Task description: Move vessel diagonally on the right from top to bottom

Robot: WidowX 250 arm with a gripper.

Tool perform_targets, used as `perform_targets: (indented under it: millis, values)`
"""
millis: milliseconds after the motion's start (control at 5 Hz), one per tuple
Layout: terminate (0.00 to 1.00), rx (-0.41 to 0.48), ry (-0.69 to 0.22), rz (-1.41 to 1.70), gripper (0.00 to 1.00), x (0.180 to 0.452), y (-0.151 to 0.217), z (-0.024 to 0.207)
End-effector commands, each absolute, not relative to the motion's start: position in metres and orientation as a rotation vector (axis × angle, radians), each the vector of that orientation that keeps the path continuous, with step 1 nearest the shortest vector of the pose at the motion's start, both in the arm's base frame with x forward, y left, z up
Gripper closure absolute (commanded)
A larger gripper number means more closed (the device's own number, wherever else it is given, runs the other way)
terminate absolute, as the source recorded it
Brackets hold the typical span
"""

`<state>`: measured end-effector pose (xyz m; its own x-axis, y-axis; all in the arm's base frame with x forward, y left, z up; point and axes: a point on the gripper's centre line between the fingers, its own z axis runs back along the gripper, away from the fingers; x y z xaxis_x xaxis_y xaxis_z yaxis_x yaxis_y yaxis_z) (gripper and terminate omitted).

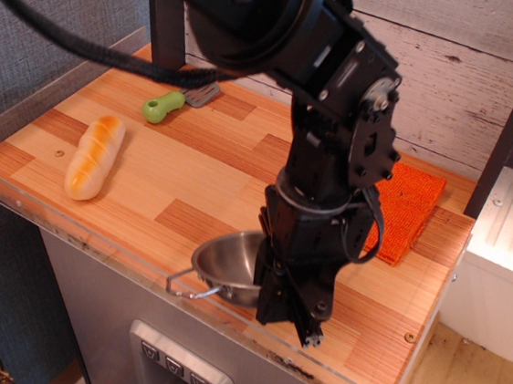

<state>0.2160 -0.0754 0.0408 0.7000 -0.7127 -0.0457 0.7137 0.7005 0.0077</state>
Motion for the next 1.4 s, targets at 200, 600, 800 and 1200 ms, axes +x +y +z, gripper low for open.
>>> perform_targets:
  millis: [200,600,800,1200]
  values:
    - [0.0,-0.045,0.082,-0.768,0.0,0.219,-0.064,0.031]
    - [0.0,-0.126,-0.07,-0.808,0.0,0.214,-0.063,0.071]
    - [0.0,-0.152,-0.161,-0.562,0.0,0.225,-0.028,0.113]
    - [0.0,0.013,-0.128,-0.111,0.0,0.249,0.049,0.152]
